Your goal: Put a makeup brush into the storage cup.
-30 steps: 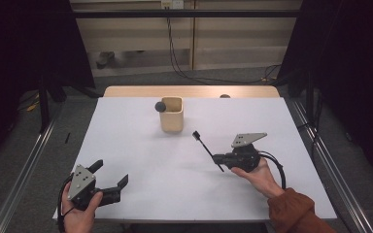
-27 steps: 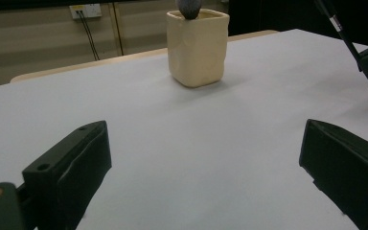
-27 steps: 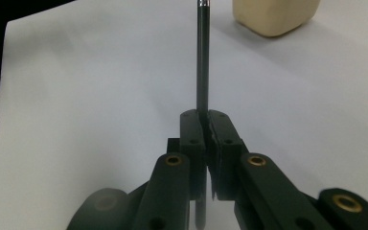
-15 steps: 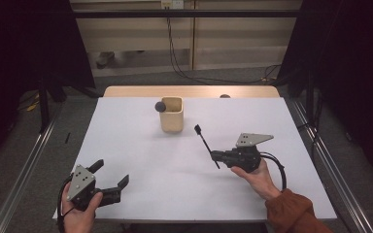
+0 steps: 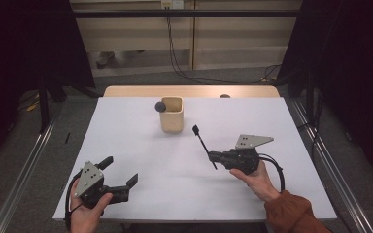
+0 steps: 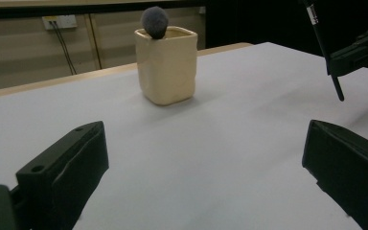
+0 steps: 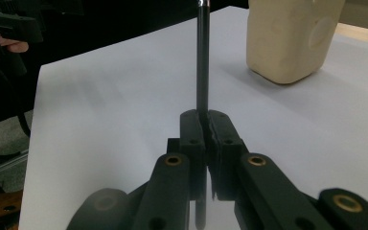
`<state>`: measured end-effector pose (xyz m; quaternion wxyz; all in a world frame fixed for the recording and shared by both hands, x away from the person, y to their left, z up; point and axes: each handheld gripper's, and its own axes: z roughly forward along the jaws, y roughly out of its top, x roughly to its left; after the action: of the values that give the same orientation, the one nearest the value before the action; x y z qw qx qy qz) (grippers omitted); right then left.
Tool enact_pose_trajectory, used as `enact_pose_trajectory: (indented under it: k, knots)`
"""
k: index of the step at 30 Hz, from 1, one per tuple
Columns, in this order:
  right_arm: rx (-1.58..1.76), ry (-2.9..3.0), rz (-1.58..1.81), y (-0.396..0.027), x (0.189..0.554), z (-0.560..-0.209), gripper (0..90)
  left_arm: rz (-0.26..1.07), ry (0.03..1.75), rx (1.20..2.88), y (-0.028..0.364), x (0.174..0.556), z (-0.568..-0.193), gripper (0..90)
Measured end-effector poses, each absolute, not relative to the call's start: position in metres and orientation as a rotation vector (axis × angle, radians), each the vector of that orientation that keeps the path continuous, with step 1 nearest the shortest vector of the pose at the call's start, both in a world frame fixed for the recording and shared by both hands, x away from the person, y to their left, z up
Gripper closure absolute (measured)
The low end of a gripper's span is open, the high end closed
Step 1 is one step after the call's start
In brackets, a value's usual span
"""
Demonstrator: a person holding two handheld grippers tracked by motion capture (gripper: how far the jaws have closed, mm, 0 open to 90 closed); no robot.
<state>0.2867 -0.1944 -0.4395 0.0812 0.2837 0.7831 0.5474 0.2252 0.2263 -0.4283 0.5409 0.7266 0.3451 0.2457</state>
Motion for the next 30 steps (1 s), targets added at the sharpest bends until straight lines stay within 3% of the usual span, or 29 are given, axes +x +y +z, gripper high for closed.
enact_pose_trajectory:
  k: [30]
  knots:
    - [0.799, 2.349, 1.691, -0.186, 0.281, -0.435, 86.2, 0.469, 0.718, 1.756, 0.168, 0.251, -0.416, 1.8]
